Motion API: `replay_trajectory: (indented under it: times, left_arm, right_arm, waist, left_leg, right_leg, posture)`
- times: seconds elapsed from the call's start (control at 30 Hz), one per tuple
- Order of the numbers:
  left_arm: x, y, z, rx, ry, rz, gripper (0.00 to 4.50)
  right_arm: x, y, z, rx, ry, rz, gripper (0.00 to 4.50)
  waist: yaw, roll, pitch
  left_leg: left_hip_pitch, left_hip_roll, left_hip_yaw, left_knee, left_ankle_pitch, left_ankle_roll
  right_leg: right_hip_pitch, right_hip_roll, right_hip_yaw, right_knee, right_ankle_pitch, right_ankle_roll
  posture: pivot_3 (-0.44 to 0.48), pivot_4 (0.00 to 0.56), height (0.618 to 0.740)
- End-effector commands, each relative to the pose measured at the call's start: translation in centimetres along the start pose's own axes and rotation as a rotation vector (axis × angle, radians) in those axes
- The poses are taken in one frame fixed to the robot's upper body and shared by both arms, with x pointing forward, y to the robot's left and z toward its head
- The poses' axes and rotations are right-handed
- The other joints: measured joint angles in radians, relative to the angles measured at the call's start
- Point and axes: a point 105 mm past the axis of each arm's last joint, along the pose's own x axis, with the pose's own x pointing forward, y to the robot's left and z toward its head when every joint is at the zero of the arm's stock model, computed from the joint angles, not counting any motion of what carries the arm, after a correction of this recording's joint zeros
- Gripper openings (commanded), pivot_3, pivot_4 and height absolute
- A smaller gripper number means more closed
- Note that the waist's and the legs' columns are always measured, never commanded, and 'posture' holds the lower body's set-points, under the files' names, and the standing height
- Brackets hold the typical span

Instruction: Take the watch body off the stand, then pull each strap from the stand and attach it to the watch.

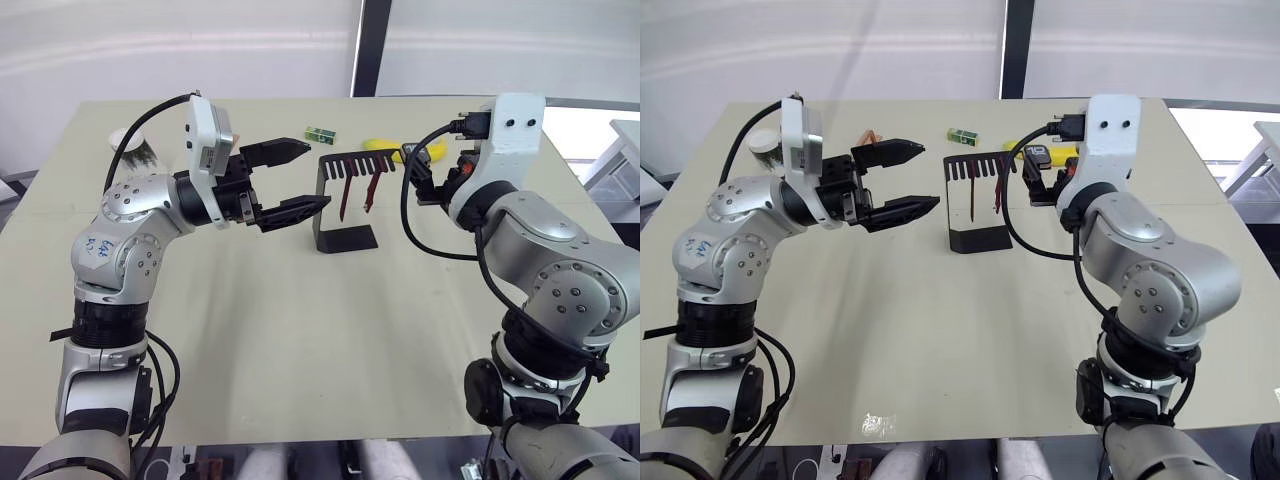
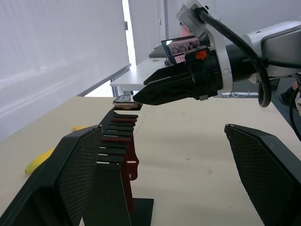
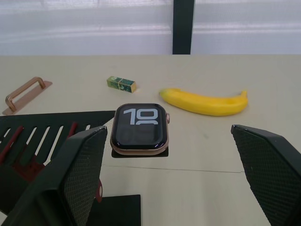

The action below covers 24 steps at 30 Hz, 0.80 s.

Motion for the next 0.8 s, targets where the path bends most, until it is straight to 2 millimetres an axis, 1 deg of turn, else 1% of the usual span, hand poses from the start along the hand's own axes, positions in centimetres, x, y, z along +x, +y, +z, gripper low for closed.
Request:
replay_trajectory:
  times: [0.03,0.23,0.4,0.43,0.47,0.53,0.8]
  left_arm:
    - [0.0,0.1,1.1,0.053,-0.021,0.007,4.5]
    - [-0.1,0.1,1.1,0.055,-0.02,0.018,4.5]
    - [0.0,0.0,1.0,0.055,-0.023,0.021,4.5]
    - [0.0,0.0,1.0,0.055,-0.023,0.022,4.5]
    - [0.0,0.0,1.0,0.055,-0.023,0.023,4.5]
    - [0.0,0.0,1.0,0.055,-0.023,0.024,4.5]
    - [0.1,0.0,0.9,0.05,-0.026,0.026,4.5]
  right_arm:
    - [0.0,0.8,1.1,-0.003,-0.048,0.035,4.48]
    - [0.3,1.5,1.2,-0.003,-0.051,0.061,4.48]
    - [0.7,1.5,1.1,-0.006,-0.052,0.058,4.48]
    - [0.7,1.5,1.1,-0.006,-0.055,0.058,3.95]
    - [0.8,1.5,1.2,-0.006,-0.056,0.06,3.62]
    - [0.9,1.6,1.2,-0.008,-0.056,0.068,2.69]
    - [1.1,1.8,0.9,-0.001,-0.048,0.085,2.69]
  waist:
    - [-0.003,0.0,0.0]
    - [-0.003,0.0,0.0]
    - [-0.003,0.0,0.0]
    - [-0.003,0.0,0.0]
    - [-0.003,0.0,0.0]
    - [-0.004,0.0,0.0]
    - [-0.005,0.0,0.0]
  left_leg:
    - [0.0,0.0,0.0,0.0,0.0,0.0]
    - [0.0,0.0,0.0,0.0,0.0,0.0]
    - [0.0,0.0,0.0,0.0,0.0,0.0]
    - [0.0,0.0,0.0,0.0,0.0,0.0]
    - [0.0,0.0,0.0,0.0,0.0,0.0]
    - [0.0,0.0,0.0,0.0,0.0,0.0]
    - [0.0,0.0,0.0,0.0,0.0,0.0]
  right_leg:
    - [0.0,0.0,0.0,0.0,0.0,0.0]
    - [0.0,0.0,0.0,0.0,0.0,0.0]
    - [0.0,0.0,0.0,0.0,0.0,0.0]
    - [0.0,0.0,0.0,0.0,0.0,0.0]
    - [0.0,0.0,0.0,0.001,0.0,0.0]
    - [0.0,0.0,0.0,0.001,0.0,0.0]
    - [0.0,0.0,0.0,0.001,0.0,0.0]
  posture:
    - [0.0,0.15,0.74]
    - [0.0,0.15,0.74]
    - [0.0,0.15,0.74]
    - [0.0,0.15,0.74]
    - [0.0,0.15,0.74]
    - [0.0,0.15,0.74]
    - [0.0,0.15,0.74]
